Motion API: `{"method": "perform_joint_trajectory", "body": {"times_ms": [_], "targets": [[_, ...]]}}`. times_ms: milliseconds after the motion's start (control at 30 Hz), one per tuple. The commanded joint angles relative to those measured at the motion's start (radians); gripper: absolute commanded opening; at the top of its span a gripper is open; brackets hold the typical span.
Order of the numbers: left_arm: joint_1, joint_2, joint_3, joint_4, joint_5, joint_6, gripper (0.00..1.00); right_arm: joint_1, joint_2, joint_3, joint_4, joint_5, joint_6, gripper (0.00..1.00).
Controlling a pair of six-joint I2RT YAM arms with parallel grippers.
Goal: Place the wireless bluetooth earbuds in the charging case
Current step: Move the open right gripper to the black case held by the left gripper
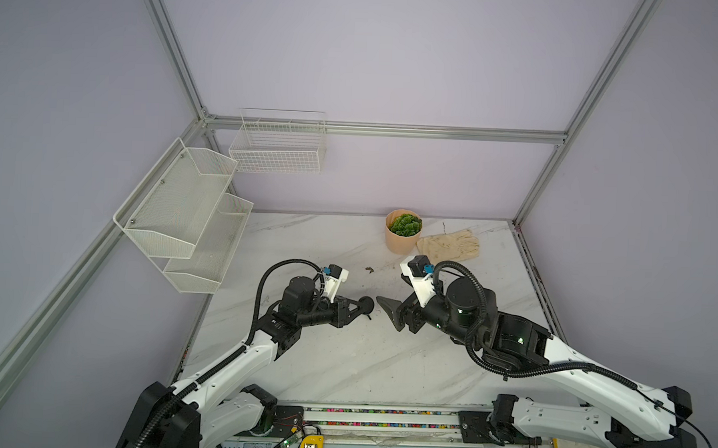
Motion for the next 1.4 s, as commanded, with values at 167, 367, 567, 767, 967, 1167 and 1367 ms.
{"method": "perform_joint_trajectory", "body": {"times_ms": [167, 367, 567, 767, 967, 1167, 1367], "targets": [[-0.018, -0.041, 0.023, 0.181, -0.052, 0.208, 0.00, -0.021, 0.032, 0.042, -0.064, -0.038, 0.001, 0.82], [-0.018, -0.017, -0.082, 0.463, 0.043, 0.254, 0.00, -0.065, 0.052, 0.041, -0.072, -0.110, -0.016, 0.79], [-0.016, -0.034, -0.205, 0.742, 0.105, 0.315, 0.00, -0.097, 0.048, 0.073, -0.131, -0.187, -0.033, 0.75], [-0.016, -0.040, -0.218, 0.778, 0.128, 0.358, 0.00, -0.099, 0.092, 0.130, -0.228, -0.261, -0.096, 0.71], [-0.015, -0.035, -0.236, 0.908, 0.123, 0.204, 0.00, -0.101, 0.122, 0.147, -0.227, -0.265, -0.192, 0.71], [-0.013, -0.017, -0.223, 0.964, 0.158, 0.045, 0.00, -0.129, 0.135, 0.189, -0.213, -0.295, -0.312, 0.71], [0.001, 0.016, -0.186, 0.960, 0.287, -0.006, 0.00, -0.131, 0.142, 0.180, -0.233, -0.270, -0.436, 0.70]]}}
